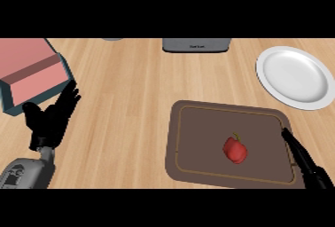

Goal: Pick the bell pepper from the tray and place it in the plate

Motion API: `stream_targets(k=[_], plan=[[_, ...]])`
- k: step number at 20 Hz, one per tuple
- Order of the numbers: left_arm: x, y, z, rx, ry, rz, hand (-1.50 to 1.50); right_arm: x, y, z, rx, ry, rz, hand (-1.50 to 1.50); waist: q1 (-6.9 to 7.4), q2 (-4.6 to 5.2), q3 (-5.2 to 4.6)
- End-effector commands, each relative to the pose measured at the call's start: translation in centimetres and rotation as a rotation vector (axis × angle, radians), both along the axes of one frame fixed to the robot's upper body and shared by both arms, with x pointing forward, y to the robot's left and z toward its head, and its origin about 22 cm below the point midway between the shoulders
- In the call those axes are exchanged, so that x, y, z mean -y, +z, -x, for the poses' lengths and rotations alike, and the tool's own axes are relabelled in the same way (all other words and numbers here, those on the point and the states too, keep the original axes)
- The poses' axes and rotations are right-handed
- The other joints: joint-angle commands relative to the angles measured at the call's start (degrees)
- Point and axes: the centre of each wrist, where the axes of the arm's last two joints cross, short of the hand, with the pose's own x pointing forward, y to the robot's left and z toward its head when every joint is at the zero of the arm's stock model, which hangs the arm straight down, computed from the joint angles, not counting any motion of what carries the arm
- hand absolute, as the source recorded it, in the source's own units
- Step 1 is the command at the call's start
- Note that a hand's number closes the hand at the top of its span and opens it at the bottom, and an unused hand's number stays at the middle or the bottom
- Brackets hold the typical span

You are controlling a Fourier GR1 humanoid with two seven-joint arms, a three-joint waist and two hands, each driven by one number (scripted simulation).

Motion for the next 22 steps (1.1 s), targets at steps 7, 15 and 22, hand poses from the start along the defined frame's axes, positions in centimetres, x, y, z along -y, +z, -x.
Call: stream_targets(k=[7, 15, 22], plan=[[-0.7, -1.8, 0.5, 0.015, 0.006, 0.004, 0.00, -2.7, 0.1, -2.0, -0.193, -0.043, 0.219, -1.50, 0.09, 0.07, 0.01], [-0.8, 0.3, 0.8, -0.018, -0.001, -0.012, 0.00, -3.2, 1.0, -5.1, -0.309, -0.003, 0.266, -1.50, 0.21, -0.01, 0.06], [-0.5, 0.9, -0.4, -0.001, -0.001, 0.006, 0.00, -5.3, 0.3, -7.4, -0.338, -0.023, 0.303, -1.50, 0.15, -0.01, 0.06]])
